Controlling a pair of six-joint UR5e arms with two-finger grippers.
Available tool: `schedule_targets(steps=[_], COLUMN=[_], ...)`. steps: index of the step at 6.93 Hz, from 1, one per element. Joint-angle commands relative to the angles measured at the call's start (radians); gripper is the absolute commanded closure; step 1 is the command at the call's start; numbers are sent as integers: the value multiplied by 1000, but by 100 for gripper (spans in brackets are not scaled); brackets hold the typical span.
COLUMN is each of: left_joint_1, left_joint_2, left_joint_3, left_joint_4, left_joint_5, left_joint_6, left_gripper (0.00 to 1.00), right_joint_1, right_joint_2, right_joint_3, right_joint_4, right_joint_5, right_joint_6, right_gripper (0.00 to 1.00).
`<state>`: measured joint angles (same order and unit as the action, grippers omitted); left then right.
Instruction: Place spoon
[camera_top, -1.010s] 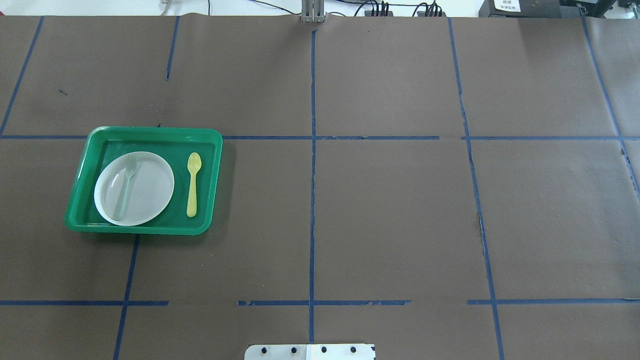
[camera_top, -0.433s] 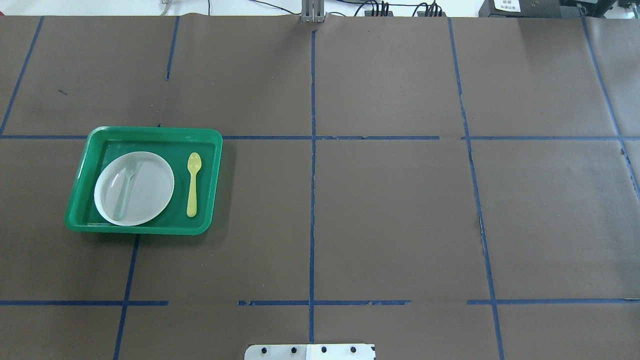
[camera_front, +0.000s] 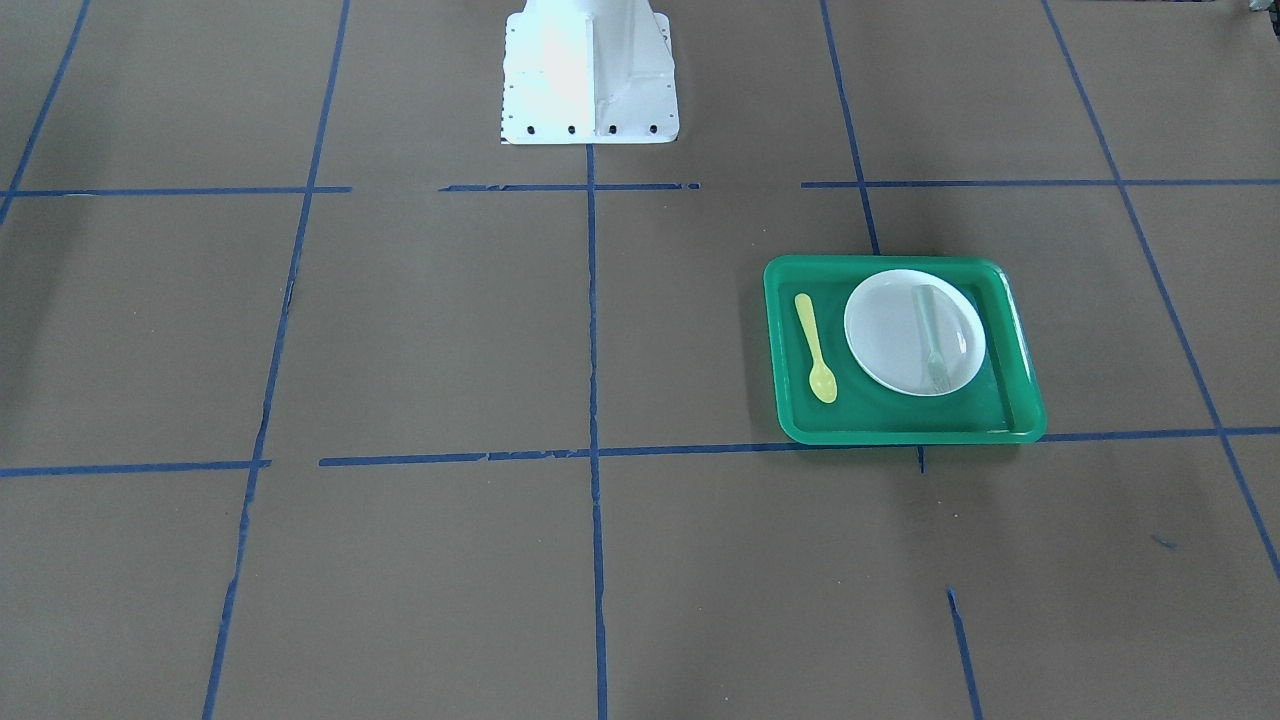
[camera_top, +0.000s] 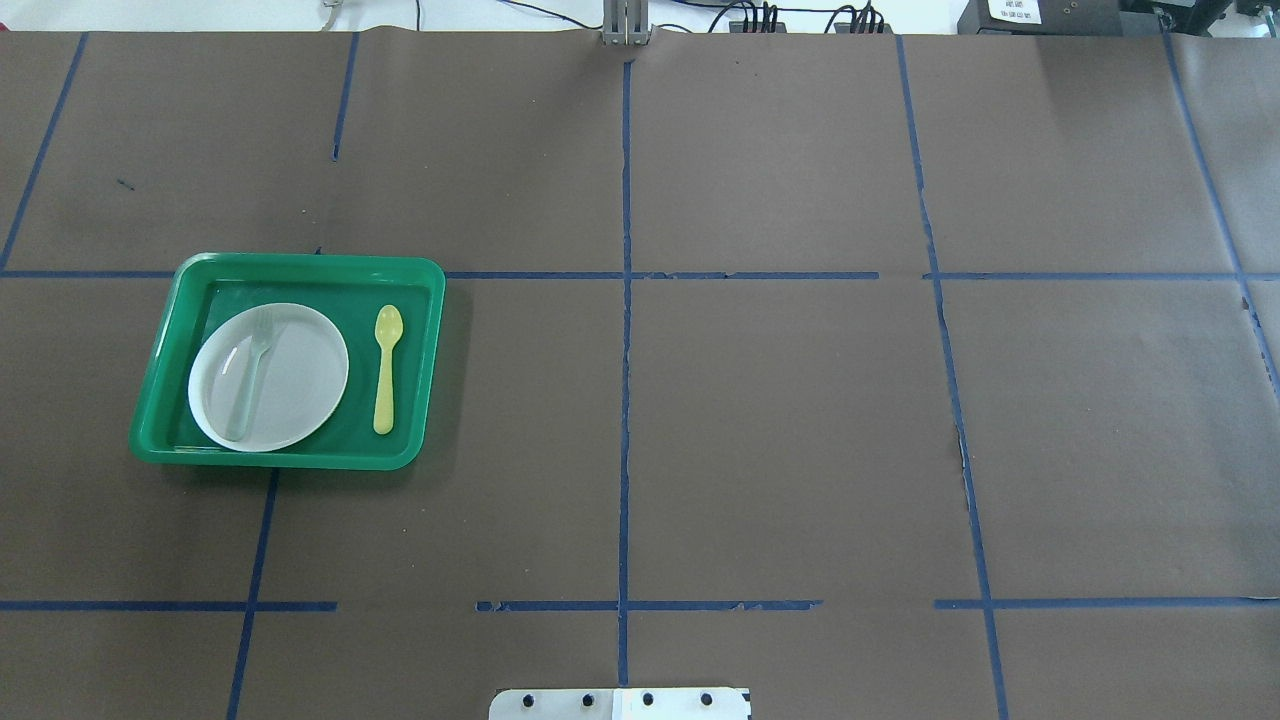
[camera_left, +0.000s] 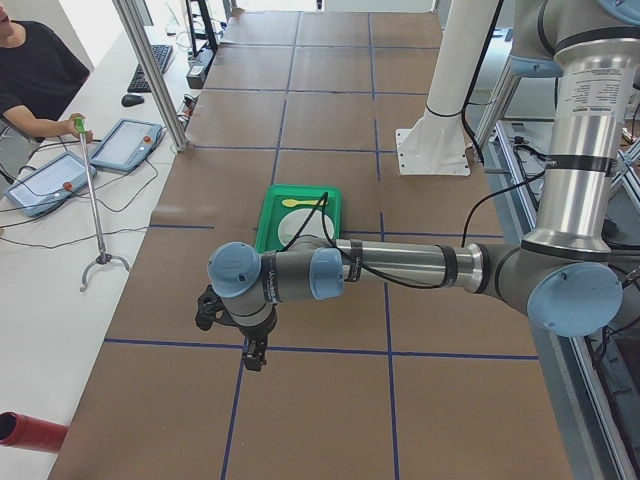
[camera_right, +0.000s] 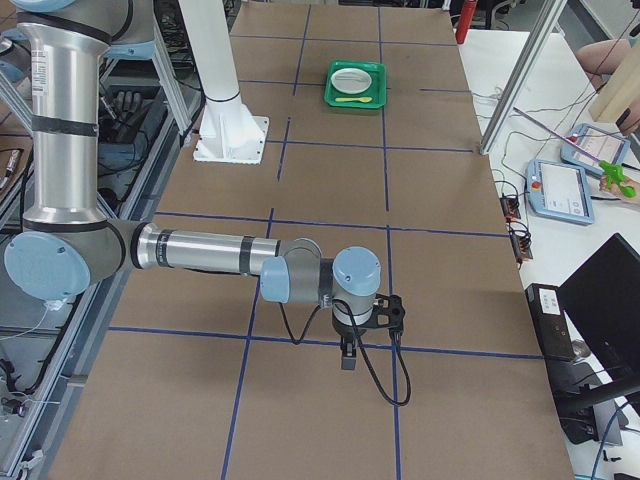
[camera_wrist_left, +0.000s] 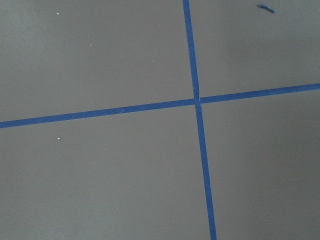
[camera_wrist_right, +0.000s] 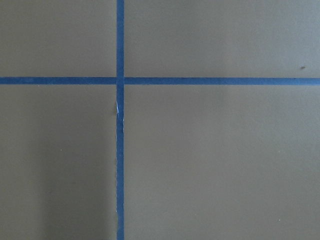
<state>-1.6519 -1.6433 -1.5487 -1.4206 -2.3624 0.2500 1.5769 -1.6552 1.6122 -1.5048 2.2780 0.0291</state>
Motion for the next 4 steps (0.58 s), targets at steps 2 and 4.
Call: schedule_targets(steps=[2, 4], left_joint_1=[-2, -3], left_joint_2=[2, 0], left_joint_3=[1, -16], left_joint_4=[0, 0], left_joint_5=[-1, 0], left_joint_6=[0, 0], left_gripper=[0, 0], right_joint_1=[0, 0], right_joint_2=[0, 0], right_joint_3=[0, 0], right_joint_4=[0, 0], right_joint_5=[0, 0], right_joint_6=[0, 0], right_gripper=[0, 0])
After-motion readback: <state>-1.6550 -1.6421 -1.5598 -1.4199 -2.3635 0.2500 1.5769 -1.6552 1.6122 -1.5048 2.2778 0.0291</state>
